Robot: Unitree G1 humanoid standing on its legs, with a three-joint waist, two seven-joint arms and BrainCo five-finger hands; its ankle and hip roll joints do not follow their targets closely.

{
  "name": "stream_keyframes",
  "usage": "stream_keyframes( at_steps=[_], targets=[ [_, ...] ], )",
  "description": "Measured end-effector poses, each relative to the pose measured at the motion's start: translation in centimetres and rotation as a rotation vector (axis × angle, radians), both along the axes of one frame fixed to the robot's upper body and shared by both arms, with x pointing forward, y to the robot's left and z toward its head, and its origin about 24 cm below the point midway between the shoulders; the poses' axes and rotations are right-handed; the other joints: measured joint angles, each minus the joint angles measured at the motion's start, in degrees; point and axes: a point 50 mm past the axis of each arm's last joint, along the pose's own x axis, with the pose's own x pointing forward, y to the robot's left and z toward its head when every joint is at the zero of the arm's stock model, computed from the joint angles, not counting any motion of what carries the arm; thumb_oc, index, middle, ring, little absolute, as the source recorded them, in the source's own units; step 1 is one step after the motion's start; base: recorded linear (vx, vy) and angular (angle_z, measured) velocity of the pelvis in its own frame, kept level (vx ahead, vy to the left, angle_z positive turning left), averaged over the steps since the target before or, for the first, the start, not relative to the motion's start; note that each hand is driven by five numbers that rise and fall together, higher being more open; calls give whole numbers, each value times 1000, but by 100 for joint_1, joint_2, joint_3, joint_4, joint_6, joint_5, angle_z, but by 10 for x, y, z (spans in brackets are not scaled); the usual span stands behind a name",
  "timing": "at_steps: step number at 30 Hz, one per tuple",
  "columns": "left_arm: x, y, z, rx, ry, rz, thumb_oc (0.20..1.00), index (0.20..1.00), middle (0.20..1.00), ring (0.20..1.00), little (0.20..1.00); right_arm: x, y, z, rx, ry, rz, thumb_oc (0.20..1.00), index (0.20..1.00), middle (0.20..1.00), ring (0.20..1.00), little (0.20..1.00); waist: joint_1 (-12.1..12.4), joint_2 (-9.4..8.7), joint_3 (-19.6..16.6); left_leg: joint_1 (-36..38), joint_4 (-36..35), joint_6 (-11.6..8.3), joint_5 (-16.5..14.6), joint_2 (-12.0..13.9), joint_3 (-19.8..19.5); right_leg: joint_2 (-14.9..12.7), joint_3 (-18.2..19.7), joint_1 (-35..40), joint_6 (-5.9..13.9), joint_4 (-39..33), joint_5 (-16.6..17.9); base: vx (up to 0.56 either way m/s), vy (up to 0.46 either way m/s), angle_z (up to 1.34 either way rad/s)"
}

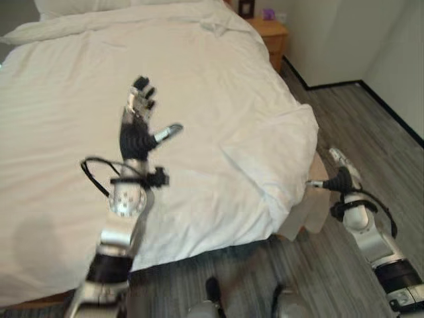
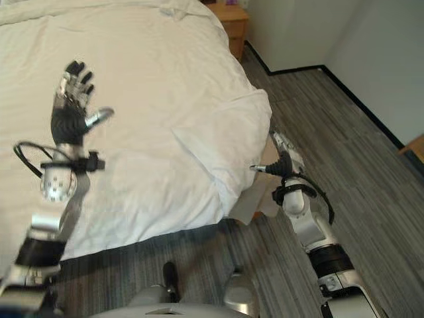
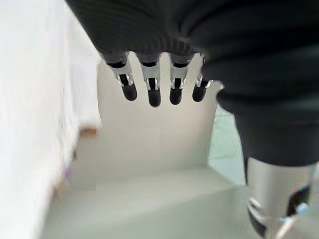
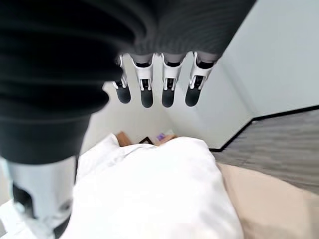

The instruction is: Making the bed.

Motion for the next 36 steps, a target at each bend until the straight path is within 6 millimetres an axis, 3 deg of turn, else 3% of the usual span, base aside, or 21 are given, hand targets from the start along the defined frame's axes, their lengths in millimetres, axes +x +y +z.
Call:
stream_keyframes(
  at_steps=[3,4,5,6,7,8,11,12,15,17,20,22,23,24,25,26,29,32,34,36],
  targets=[
    [8,31,-26,92,148,225,1000,1000,1000,1000,1000,-6,12,-7,38,7,28,1000,1000,1000,1000,1000,-176,-139,-17,221,-15,-102,-150,-7,239,-226,-20,5,126,-936,738,214,-36,-42],
    [3,52,-54,151,295,345,1000,1000,1000,1000,1000,-20,17,-17,61,28,49,1000,1000,1000,1000,1000,-239,-286,-89,440,-48,-253,-287,-14,371,-156,-3,97,145,-1242,1064,180,-25,-40],
    [-1,58,-63,157,335,374,1000,1000,1000,1000,1000,-28,17,-22,59,41,52,1000,1000,1000,1000,1000,-311,-341,-125,519,-49,-317,-334,-16,397,-91,7,174,127,-1305,1090,140,-28,-46],
    [-10,69,-76,197,400,425,1000,1000,1000,1000,1000,-39,17,-29,58,65,52,1000,1000,1000,1000,1000,-358,-510,-244,606,-49,-437,-409,-66,439,29,148,283,-14,-1414,1279,112,-28,-15],
    [-14,68,-84,191,421,432,1000,1000,1000,1000,1000,-42,12,-30,40,69,43,1000,1000,1000,1000,1000,-450,-415,-229,655,-49,-502,-431,46,423,117,201,343,21,-1464,1510,68,-46,-19],
    [-16,62,-96,179,455,417,1000,1000,1000,1000,1000,-49,0,-30,19,78,18,1000,1000,1000,1000,1000,-622,-164,-249,631,-52,-602,-434,250,455,392,171,296,-66,-1462,1446,26,-33,-11],
    [-17,60,-107,152,498,425,1000,1000,1000,1000,1000,-55,-11,-19,-15,56,10,1000,1000,1000,1000,1000,-718,125,-269,655,-23,-664,-373,565,641,733,298,202,-208,-1458,1424,27,-26,-48],
    [-16,61,-114,151,528,429,1000,1000,1000,1000,1000,-59,-14,-9,-29,24,32,1000,1000,1000,1000,1000,-915,247,-307,707,-21,-697,-348,676,852,896,417,134,-218,-1458,1418,-7,-10,-65],
    [-15,71,-129,154,619,467,1000,1000,1000,1000,1000,-63,-7,7,-44,-38,115,1000,1000,1000,1000,1000,-1302,320,-315,687,-24,-715,-361,708,1114,969,687,-106,-231,-1460,1411,-14,-20,-57],
    [-11,72,-136,153,670,465,1000,1000,1000,1000,1000,-63,-6,7,-55,-28,141,1000,1000,1000,1000,1000,-1591,374,-318,544,-24,-802,-423,706,1204,1020,799,-360,-267,-1462,1433,-54,-41,-39],
    [-9,82,-156,126,826,504,1000,1000,1000,1000,1000,-62,3,5,-58,-13,197,1000,1000,1000,1000,1000,-1781,426,-308,286,-27,-897,-489,701,1388,1074,1000,-798,-315,-1466,1525,-28,-43,-38],
    [-19,83,-174,82,909,534,1000,1000,1000,1000,1000,-63,4,5,-40,-11,208,1000,1000,1000,1000,1000,-1930,480,-284,140,-43,-905,-491,713,1473,1143,1094,-1018,-314,-1468,1547,0,-55,-33],
    [-18,85,-175,61,916,555,545,545,545,545,545,-62,4,7,-40,-15,209,1000,1000,1000,1000,1000,-1920,508,-279,129,-59,-923,-504,717,1540,1142,1124,-1080,-315,-1485,1544,0,-30,-33],
    [-22,84,-181,43,938,561,335,335,335,335,335,-62,2,8,-33,-20,206,1000,1000,1000,1000,1000,-1927,561,-265,122,-59,-943,-517,738,1602,1176,1156,-1135,-318,-1490,1544,13,-35,-39],
    [-24,87,-183,27,947,572,200,200,200,200,200,-62,0,11,-21,-26,200,1000,1000,1000,1000,1000,-1923,656,-276,102,-61,-962,-528,759,1668,1206,1199,-1192,-334,-1490,1534,26,-40,-33],
    [-23,84,-185,5,956,569,200,200,200,200,200,-62,-4,17,-18,-44,190,1000,1000,1000,1000,1000,-1946,864,-286,22,-61,-1016,-573,789,1679,1250,1219,-1294,-335,-1487,1533,24,-38,-21],
    [-18,75,-185,-57,939,548,200,200,200,200,200,-59,-10,25,5,-73,168,1000,1000,1000,1000,1000,-1896,1114,-294,-59,-58,-1013,-566,799,1707,1298,1234,-1404,-337,-1477,1536,48,-72,-5],
    [-1,66,-167,-126,866,513,200,200,200,200,200,-58,-9,26,6,-82,168,1000,1000,1000,1000,1000,-1858,1119,-288,-53,-36,-1010,-551,804,1683,1307,1195,-1365,-324,-1487,1544,11,-107,11],
    [26,31,-124,-94,662,338,200,200,200,200,200,-59,-17,21,7,-67,127,1000,1000,1000,1000,1000,-1700,1065,-245,-79,-26,-1011,-524,767,1649,1239,1148,-1341,-319,-1466,1557,19,-62,14],
    [35,2,-102,-76,548,211,200,200,200,200,200,-58,-17,20,7,-63,124,1000,1000,1000,1000,1000,-1669,1004,-204,-35,-25,-1011,-524,754,1648,1227,1146,-1294,-322,-1466,1559,38,-45,0]
  ],
)
